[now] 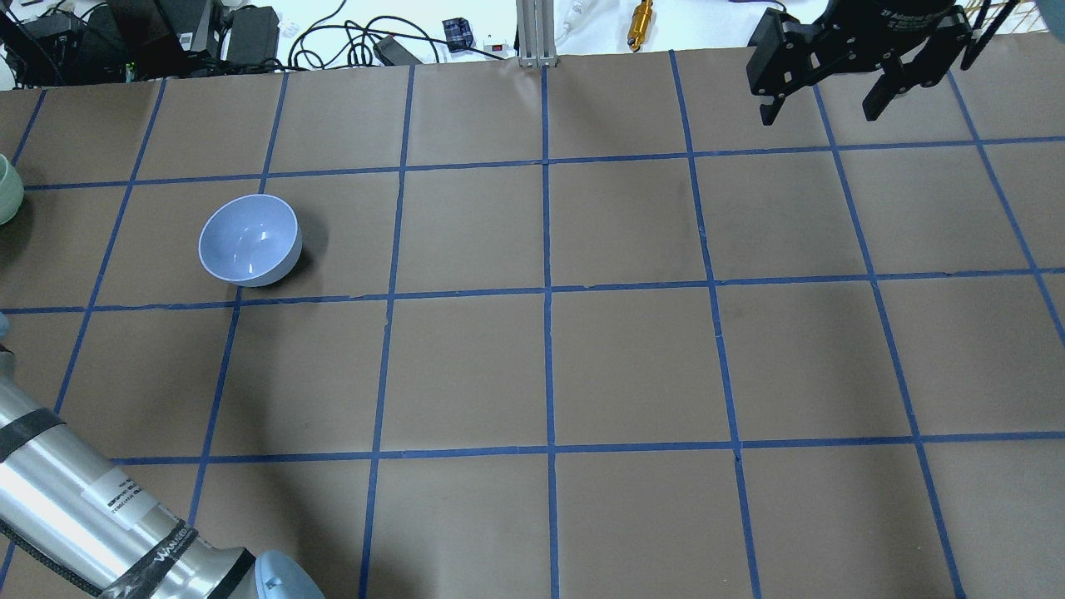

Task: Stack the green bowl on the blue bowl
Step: 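Grasp the rim of the mint green bowl with the left gripper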

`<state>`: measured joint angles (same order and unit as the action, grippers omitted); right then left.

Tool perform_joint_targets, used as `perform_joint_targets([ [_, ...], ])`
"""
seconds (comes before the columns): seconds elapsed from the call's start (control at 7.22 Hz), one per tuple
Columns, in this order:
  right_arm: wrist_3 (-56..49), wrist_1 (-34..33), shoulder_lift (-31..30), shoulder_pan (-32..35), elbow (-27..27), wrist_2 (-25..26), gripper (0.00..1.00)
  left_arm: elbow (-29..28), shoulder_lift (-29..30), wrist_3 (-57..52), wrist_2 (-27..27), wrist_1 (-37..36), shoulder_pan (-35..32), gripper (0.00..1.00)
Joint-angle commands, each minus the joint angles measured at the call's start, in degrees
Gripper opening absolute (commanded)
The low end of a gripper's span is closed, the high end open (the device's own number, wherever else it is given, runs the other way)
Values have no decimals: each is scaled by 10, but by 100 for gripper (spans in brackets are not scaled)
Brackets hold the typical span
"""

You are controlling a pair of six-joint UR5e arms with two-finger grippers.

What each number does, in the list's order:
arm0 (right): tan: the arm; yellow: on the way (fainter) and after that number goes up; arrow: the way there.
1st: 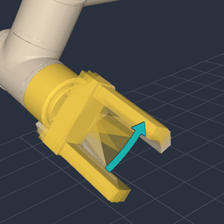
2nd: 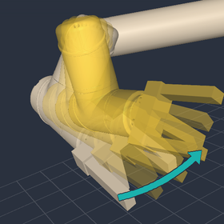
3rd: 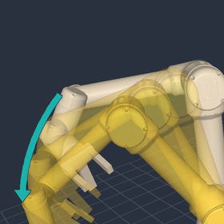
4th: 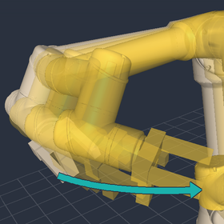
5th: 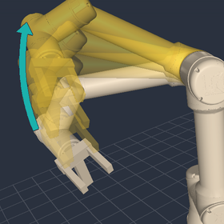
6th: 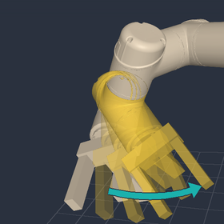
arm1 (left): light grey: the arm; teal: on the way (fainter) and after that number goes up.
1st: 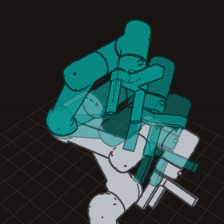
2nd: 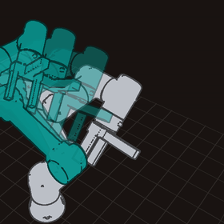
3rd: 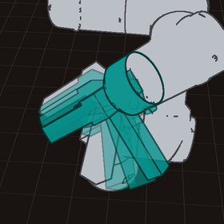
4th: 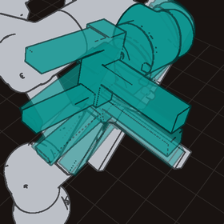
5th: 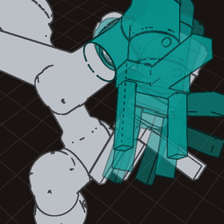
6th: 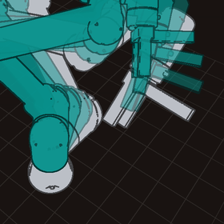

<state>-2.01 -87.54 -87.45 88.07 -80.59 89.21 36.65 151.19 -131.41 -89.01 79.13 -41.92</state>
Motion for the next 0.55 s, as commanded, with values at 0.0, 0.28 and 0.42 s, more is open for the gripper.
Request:
perform_joint_targets([
  [0.0, 0, 0, 0, 0, 0, -1, 100, 17, -60, 9, -7, 20, -36, 0],
  [0.28, 1, 0, 0, 0, 0, -1, 100, 95, -154, 54, -40, 27, -82, 0],
  [0.42, 1, 0, 0, 0, 0, -1, 100, 153, -200, 96, -44, 35, -98, 0],
])
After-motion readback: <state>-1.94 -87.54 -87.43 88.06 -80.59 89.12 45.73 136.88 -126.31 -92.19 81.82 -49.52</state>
